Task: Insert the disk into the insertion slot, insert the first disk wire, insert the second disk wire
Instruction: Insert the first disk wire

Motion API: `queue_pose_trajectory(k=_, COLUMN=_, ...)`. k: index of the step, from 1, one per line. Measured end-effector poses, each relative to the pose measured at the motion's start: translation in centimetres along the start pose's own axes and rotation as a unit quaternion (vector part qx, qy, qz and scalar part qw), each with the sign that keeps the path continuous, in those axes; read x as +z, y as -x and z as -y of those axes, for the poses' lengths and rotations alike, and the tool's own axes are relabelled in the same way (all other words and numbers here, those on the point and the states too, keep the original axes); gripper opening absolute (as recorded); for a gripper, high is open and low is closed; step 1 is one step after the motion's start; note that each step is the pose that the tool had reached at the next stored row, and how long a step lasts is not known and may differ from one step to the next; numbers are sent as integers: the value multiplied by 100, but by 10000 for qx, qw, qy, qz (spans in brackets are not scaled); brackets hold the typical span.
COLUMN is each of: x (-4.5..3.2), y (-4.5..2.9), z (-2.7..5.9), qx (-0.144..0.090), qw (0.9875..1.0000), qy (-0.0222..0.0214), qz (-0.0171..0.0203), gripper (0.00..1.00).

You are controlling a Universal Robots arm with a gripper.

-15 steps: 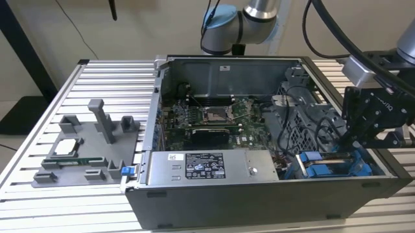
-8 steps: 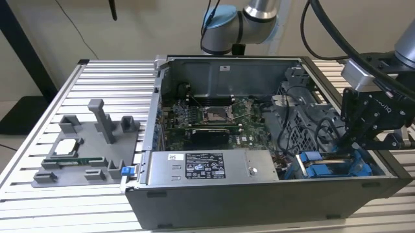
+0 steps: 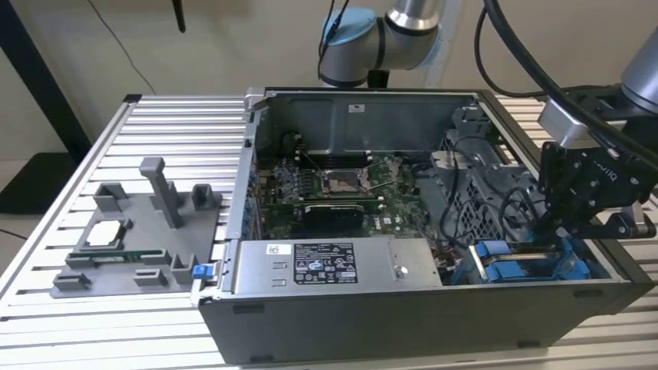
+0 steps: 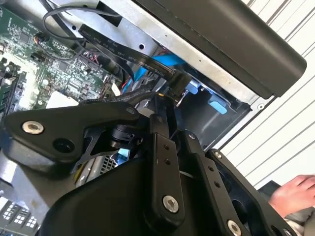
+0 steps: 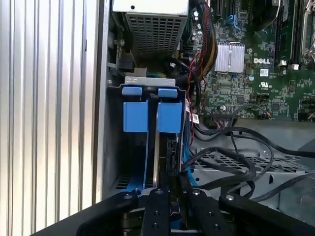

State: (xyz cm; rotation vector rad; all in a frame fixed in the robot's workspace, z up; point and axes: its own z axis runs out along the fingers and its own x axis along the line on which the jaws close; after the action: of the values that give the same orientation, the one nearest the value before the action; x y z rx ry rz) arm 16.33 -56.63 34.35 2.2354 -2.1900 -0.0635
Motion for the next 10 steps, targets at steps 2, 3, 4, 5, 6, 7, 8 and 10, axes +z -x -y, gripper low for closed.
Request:
queue_pose_trajectory(k=2, x=5, y=0, z=0, qx=1, qw=10000, qy=0, qz=-1, gripper=0)
queue_pose_trajectory(k=3, x=7, y=0, z=0, qx=1, qw=10000, qy=0, qz=-1, gripper=0)
queue_pose_trajectory(k=4, x=9, y=0, z=1, qx=1, qw=10000, qy=0, qz=-1, gripper=0)
queue_pose_trajectory(k=5, x=12, y=0, z=1, qx=1, qw=10000, qy=0, qz=0, gripper=0)
queue_pose_trajectory(k=6, x=15, y=0, z=1, qx=1, qw=10000, qy=0, qz=1, gripper=0)
queue_pose_trajectory(k=7, x=16, y=0, z=1, qx=1, qw=10000, qy=0, qz=1, gripper=0)
queue_pose_trajectory(k=8, x=16, y=0, z=1, qx=2, qw=10000, qy=0, qz=1, gripper=0)
queue_pose_trajectory(k=10, x=18, y=2, z=1, qx=3, qw=10000, qy=0, qz=3, gripper=0)
